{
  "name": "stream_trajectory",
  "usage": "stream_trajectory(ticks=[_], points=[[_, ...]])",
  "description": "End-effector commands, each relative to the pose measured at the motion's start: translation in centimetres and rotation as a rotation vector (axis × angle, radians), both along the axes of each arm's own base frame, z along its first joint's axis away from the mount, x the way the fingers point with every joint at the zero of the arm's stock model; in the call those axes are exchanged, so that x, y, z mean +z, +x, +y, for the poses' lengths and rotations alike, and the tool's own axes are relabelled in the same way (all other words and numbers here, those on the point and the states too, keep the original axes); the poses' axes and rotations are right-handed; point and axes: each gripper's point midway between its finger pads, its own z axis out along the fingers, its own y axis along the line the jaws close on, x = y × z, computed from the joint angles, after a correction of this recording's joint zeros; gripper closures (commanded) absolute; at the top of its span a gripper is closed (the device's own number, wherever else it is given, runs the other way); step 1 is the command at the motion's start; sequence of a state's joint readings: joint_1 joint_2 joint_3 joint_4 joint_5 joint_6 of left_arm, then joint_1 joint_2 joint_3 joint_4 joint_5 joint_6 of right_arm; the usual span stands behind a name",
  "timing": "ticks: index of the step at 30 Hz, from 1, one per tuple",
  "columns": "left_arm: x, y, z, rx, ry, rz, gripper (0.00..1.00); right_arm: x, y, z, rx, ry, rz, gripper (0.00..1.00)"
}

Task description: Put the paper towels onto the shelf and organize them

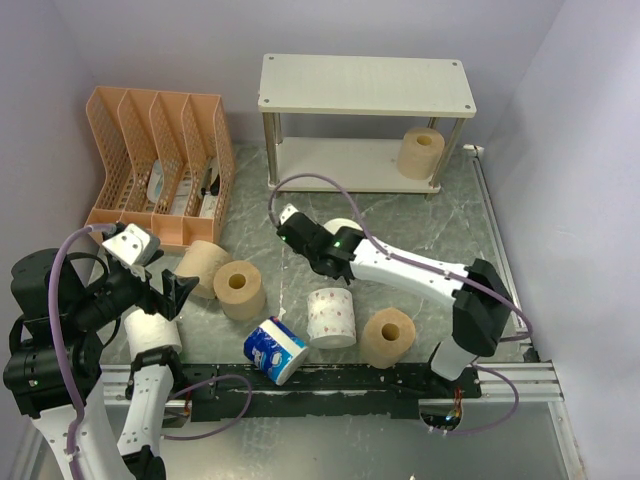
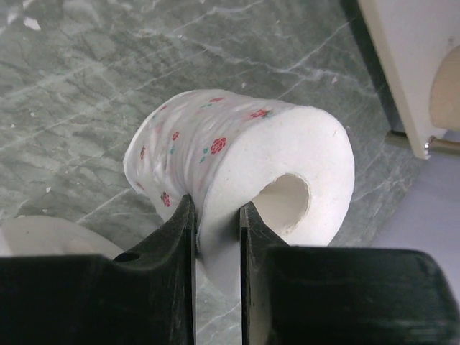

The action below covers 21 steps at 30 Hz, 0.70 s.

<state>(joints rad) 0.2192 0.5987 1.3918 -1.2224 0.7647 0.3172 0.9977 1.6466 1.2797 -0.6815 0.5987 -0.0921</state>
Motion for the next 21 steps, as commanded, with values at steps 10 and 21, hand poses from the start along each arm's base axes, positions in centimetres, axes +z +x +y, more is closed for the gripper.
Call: stream_trajectory(ticks=[10, 21], points=[[0.5, -0.2, -0.5, -0.035, -0.001, -0.030, 0.05, 16.0, 2.1, -1.3, 0.031, 0.048, -0.264, 1.00], [0.4, -0.1, -0.9, -0.075, -0.006, -0.020, 0.05, 31.9, 7.6, -3.6, 0.001, 0.046, -0.598, 1.00]])
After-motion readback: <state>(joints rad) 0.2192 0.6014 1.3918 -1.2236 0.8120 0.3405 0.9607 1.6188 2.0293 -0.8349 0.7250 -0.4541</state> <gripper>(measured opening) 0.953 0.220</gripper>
